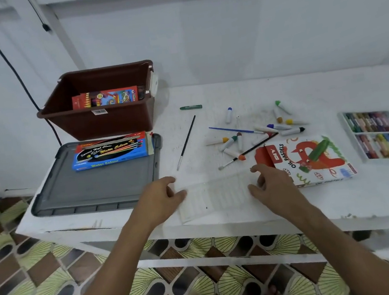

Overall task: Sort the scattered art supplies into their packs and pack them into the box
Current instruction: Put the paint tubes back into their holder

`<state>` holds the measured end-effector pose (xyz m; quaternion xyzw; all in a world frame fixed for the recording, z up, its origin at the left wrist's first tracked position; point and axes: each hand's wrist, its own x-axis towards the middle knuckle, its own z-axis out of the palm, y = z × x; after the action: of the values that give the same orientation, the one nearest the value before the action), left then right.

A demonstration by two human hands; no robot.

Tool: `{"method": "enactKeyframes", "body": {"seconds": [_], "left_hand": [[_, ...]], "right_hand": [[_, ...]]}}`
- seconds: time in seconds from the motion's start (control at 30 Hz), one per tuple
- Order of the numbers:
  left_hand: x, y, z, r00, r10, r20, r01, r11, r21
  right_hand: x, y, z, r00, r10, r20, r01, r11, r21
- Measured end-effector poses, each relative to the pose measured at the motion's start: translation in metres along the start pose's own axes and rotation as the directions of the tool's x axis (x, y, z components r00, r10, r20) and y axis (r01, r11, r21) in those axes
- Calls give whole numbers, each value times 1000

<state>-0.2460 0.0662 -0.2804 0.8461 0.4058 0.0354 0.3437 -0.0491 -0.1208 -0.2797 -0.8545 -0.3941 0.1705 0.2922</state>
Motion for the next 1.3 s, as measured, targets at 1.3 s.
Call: {"method": "enactKeyframes", "body": {"seconds": [1.3], "left_hand": [[131, 94, 24, 964, 261, 55, -265, 911, 316]], "right_hand": [[90, -12, -9, 991, 43, 127, -22, 987, -160]]}}
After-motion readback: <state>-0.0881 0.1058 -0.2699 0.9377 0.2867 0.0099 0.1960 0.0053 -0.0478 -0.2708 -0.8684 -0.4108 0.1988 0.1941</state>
